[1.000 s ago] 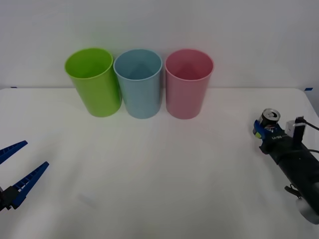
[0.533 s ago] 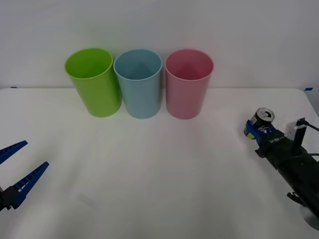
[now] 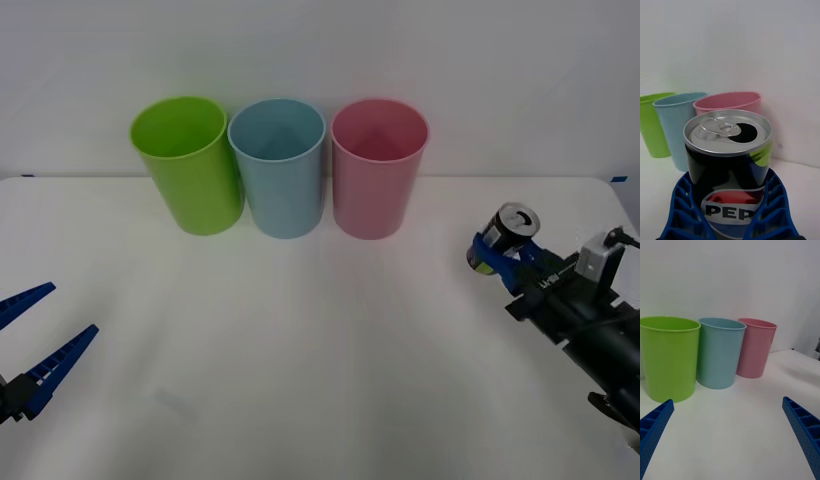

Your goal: Grasp the object on the table and drop it into the matching bin: aluminum can to the light blue bin, PET bottle to the pink bin.

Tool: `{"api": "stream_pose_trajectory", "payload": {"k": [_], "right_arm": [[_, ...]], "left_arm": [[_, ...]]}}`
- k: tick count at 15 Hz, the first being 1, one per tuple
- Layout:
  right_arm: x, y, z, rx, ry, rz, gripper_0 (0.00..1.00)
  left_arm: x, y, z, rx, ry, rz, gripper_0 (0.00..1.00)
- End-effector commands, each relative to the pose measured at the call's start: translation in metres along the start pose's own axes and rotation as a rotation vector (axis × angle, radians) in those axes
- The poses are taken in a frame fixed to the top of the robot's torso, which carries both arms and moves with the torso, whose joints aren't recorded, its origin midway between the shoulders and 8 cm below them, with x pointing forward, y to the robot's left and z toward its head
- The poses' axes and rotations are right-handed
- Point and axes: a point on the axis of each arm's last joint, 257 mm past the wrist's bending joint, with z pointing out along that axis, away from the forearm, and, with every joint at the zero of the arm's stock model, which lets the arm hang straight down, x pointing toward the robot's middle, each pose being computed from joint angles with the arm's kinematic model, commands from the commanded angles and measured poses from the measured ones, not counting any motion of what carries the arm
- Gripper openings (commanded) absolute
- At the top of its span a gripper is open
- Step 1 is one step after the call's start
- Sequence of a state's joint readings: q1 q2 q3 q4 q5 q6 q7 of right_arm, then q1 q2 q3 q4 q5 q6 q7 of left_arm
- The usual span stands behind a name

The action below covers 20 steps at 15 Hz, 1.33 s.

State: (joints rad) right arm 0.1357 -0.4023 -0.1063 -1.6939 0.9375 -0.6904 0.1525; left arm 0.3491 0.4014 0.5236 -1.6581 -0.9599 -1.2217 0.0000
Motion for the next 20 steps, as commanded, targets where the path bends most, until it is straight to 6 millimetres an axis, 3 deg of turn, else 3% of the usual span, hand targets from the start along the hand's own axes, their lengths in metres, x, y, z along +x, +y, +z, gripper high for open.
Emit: {"api": "stream_pose_trajectory", "payload": {"k": [1,5,9,14,20], "right_arm": [[-0.018,0.017,0.005,-0.064,-0.016,0.020,0.00],[-0.046,0.042,0.023,-0.144,-0.034,0.017,0.00],[-0.076,0.066,0.062,-0.231,-0.065,0.028,0.00],[-0.082,0.078,0.096,-0.281,-0.062,0.034,0.00],[-0.083,0.081,0.155,-0.334,-0.039,0.039,0.00]], "left_arm": [[0.000,0.000,0.000,0.000,0.000,0.000,1.00],[0.000,0.000,0.000,0.000,0.000,0.000,1.00],[0.000,0.000,0.000,0.000,0.000,0.000,1.00],[0.000,0.000,0.000,0.000,0.000,0.000,1.00],[0.000,0.000,0.000,0.000,0.000,0.000,1.00]]}}
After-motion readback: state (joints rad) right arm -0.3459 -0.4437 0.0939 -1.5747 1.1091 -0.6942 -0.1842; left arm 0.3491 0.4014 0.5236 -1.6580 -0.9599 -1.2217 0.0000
